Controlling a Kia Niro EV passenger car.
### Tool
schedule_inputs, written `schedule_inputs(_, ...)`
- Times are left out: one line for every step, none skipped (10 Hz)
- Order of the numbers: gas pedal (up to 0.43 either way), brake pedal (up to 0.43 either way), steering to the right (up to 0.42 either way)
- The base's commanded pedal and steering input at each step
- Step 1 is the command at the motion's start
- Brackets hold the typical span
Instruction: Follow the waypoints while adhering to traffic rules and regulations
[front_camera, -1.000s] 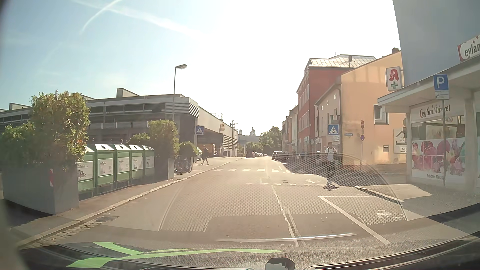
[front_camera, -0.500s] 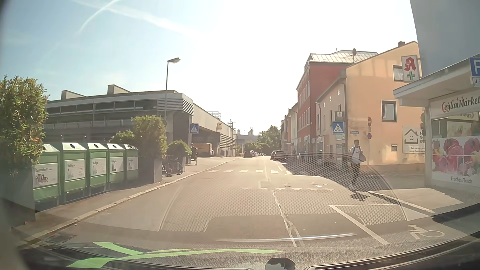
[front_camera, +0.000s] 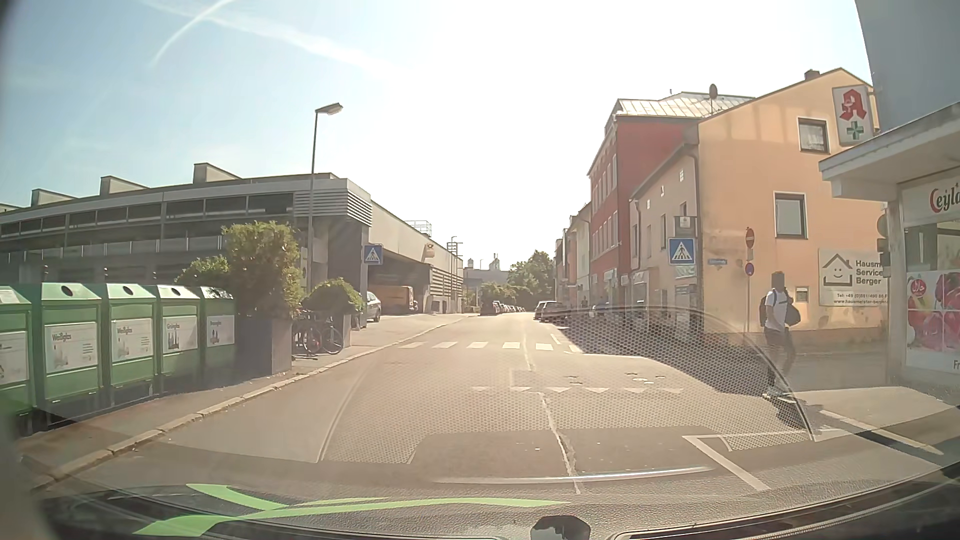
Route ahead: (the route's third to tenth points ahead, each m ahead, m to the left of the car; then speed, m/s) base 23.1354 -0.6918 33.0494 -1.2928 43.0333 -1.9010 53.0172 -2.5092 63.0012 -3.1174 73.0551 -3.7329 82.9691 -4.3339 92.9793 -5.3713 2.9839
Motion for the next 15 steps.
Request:
schedule_inputs(0.000,0.140,0.042)
schedule_inputs(0.000,0.140,0.042)
schedule_inputs(0.000,0.122,0.042)
schedule_inputs(0.000,0.104,0.042)
schedule_inputs(0.000,0.085,0.042)
schedule_inputs(0.000,0.079,0.042)
schedule_inputs(0.000,0.067,0.042)
schedule_inputs(0.000,0.061,0.042)
schedule_inputs(0.000,0.037,0.040)
schedule_inputs(0.000,0.000,0.035)
schedule_inputs(0.000,0.000,0.032)
schedule_inputs(0.000,0.000,0.029)
schedule_inputs(0.000,0.000,0.026)
schedule_inputs(0.000,0.000,0.021)
schedule_inputs(0.000,0.000,0.017)
